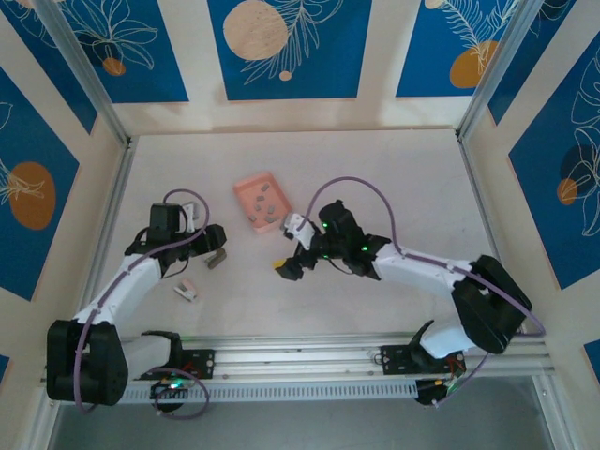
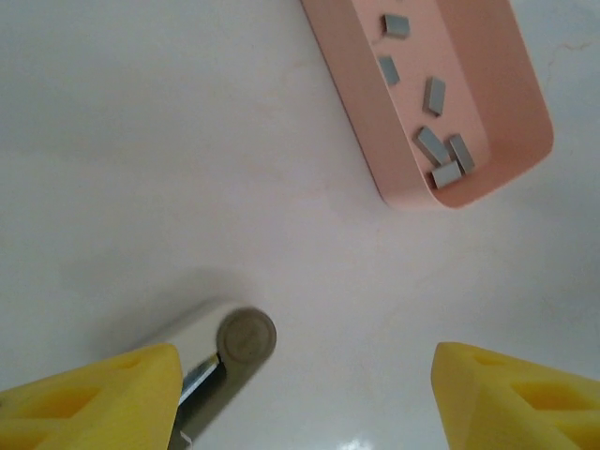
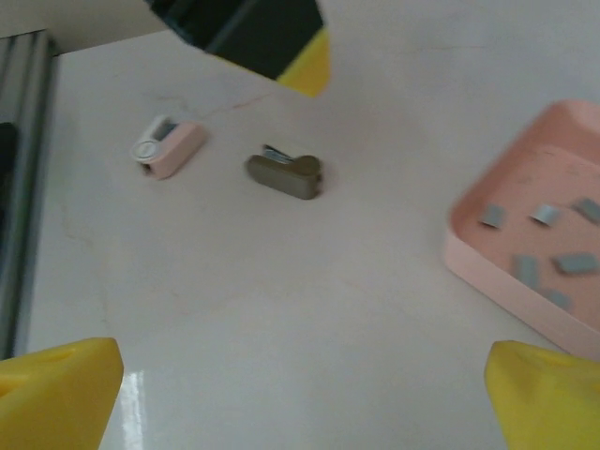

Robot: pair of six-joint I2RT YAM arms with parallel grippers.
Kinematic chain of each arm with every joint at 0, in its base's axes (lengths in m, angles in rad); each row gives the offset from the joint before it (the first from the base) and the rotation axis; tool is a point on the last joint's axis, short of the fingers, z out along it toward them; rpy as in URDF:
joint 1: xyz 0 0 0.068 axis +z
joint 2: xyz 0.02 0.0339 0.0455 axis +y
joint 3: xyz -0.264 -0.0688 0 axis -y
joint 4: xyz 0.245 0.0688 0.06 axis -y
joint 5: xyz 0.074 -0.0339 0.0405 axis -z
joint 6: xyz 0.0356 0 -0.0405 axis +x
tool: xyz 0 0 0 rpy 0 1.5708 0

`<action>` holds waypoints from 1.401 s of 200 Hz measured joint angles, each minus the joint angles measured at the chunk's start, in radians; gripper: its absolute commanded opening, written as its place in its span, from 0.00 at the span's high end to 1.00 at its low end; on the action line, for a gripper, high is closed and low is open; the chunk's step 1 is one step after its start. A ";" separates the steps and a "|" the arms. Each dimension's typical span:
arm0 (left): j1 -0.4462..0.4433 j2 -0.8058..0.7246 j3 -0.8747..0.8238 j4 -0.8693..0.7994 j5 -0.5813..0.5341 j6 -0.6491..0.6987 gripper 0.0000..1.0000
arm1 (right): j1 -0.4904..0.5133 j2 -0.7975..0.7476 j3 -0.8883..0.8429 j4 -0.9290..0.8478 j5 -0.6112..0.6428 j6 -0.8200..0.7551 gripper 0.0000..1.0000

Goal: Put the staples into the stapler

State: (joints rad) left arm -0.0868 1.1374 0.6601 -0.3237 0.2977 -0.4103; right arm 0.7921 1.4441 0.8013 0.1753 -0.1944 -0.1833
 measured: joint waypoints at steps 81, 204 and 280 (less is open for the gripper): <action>0.190 -0.045 -0.013 -0.042 0.173 -0.124 0.29 | 0.162 0.364 0.312 -0.144 -0.188 -0.329 0.18; 0.350 -0.117 -0.046 -0.008 0.210 -0.202 0.29 | 0.134 0.782 0.811 -0.246 -0.186 -0.436 0.16; 0.353 -0.117 -0.060 0.008 0.209 -0.210 0.30 | 0.145 0.980 1.103 -0.454 -0.109 -0.440 0.24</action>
State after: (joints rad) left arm 0.2665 1.0199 0.6003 -0.3153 0.5068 -0.6201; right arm 0.9367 2.4245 1.9045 -0.2790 -0.3031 -0.6231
